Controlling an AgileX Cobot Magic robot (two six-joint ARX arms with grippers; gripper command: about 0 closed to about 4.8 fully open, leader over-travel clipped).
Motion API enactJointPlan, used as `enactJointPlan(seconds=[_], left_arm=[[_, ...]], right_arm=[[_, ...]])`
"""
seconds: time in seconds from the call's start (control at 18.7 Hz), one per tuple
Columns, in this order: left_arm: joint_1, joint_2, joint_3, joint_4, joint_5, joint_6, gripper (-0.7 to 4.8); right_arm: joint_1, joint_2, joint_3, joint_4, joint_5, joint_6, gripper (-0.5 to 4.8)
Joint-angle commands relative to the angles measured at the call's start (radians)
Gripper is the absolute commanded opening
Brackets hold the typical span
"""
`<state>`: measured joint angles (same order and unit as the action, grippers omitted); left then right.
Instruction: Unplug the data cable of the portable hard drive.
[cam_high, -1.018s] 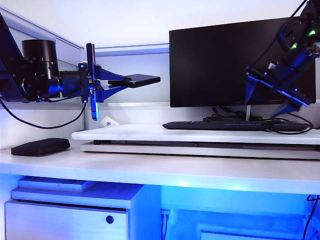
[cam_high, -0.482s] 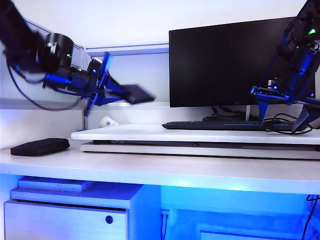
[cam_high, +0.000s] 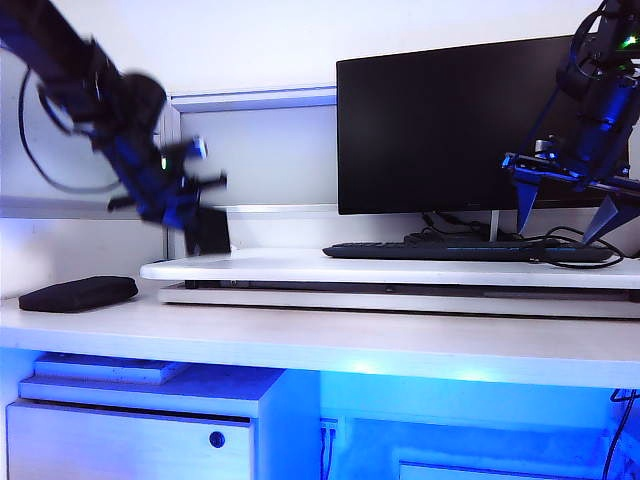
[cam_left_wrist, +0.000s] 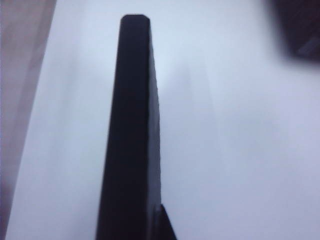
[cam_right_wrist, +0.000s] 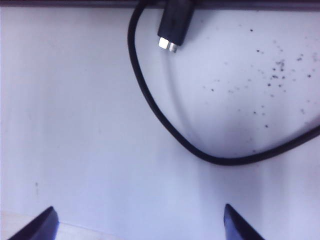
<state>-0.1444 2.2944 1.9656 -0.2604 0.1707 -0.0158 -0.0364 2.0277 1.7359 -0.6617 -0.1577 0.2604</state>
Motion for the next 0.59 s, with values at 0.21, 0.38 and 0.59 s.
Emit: enactJointPlan(seconds=[0.21, 0.38, 0.59], left_arm=[[-0.009, 0.045, 0.002, 0.04, -0.012, 0.076, 4.26], [-0.011, 0.042, 0.002, 0.04, -0.013, 0.081, 4.79], [-0.011, 0.023, 0.003, 0.05, -0.016, 0.121, 4.79]], right_arm=[[0.005, -0.01, 0.003, 0.022, -0.031, -0.008, 4.28], [0.008, -0.01, 0.003, 0.031, -0.04, -0.011, 4.28], [0.008, -0.011, 0.003, 0.034, -0.047, -0.021, 4.28]])
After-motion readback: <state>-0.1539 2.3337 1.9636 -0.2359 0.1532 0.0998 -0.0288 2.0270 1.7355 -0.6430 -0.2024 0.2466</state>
